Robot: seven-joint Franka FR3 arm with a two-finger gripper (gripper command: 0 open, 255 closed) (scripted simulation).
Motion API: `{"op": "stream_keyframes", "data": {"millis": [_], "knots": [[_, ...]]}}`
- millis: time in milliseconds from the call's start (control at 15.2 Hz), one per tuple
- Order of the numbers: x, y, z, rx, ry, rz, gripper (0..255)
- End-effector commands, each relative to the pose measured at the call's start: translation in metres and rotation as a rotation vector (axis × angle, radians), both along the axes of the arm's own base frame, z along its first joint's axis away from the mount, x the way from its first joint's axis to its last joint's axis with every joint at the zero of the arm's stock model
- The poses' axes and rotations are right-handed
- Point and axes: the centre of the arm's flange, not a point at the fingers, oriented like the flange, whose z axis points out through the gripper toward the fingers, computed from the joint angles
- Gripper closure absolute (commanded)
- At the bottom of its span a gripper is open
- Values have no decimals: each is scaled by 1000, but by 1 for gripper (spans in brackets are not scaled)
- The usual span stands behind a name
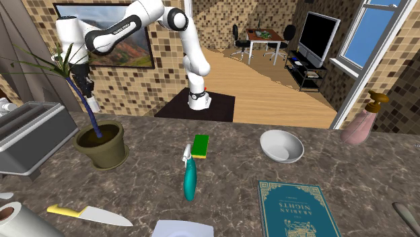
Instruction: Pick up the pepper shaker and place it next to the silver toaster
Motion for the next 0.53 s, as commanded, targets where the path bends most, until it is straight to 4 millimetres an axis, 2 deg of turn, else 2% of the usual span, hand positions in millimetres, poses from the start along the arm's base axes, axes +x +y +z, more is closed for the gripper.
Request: {"op": "stream_keyframes", "data": {"millis": [0,462], "knots": [[-1,0,-10,0,-1,0,255],[-1,0,-47,0,-1,0,255]]}}
